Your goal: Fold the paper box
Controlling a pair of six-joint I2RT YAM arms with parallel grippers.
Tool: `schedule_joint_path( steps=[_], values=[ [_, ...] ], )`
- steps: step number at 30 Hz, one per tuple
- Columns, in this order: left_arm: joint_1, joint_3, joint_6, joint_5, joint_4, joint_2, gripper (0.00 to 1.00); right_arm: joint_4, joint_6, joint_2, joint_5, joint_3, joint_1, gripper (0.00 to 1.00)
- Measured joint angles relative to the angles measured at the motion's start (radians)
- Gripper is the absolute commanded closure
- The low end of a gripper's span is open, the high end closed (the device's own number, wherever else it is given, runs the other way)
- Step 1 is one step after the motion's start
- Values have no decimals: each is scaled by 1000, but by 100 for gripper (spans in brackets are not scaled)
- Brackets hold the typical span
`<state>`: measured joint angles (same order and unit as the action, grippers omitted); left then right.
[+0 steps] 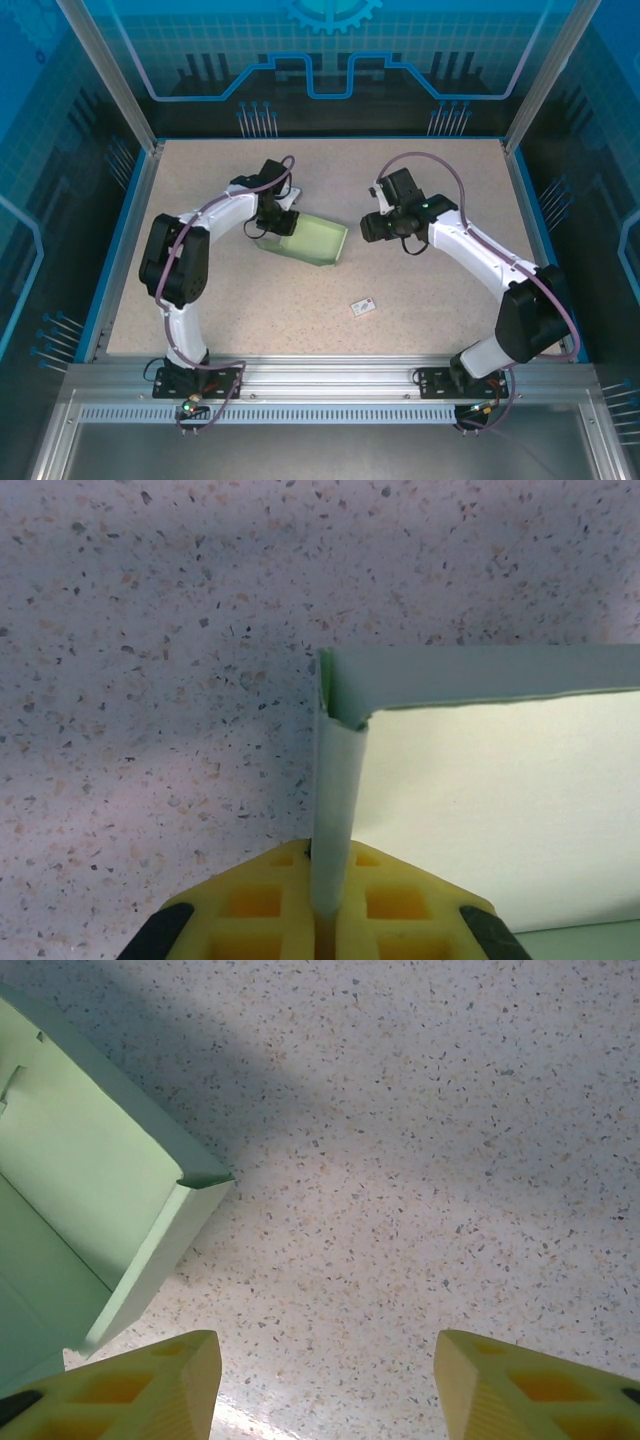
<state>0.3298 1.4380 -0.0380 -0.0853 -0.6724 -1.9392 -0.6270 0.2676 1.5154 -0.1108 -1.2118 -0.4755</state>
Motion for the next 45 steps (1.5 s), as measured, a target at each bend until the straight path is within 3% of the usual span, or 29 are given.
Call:
schedule_joint_path(
  steps=[12, 18, 25, 30, 37, 45],
  values=[
    [0, 77, -44, -4, -49, -89, 89, 11, 0, 32, 15, 12, 1, 40],
    [0, 120, -51, -10, -71, -140, 79, 12, 0, 44, 16, 16, 1, 40],
    [0, 184, -68, -18, -91, -159, 57, 12, 0, 46, 18, 17, 1, 40],
    [0, 215, -65, -17, -82, -148, 50, 13, -6, 66, 18, 16, 1, 40],
    [-22, 162, 1, 19, 20, 48, 46, 31, -7, 187, 77, -64, 33, 40],
    [-77, -189, 171, 102, 250, 489, 45, 94, -7, 410, 215, -253, 37, 38]
  ],
)
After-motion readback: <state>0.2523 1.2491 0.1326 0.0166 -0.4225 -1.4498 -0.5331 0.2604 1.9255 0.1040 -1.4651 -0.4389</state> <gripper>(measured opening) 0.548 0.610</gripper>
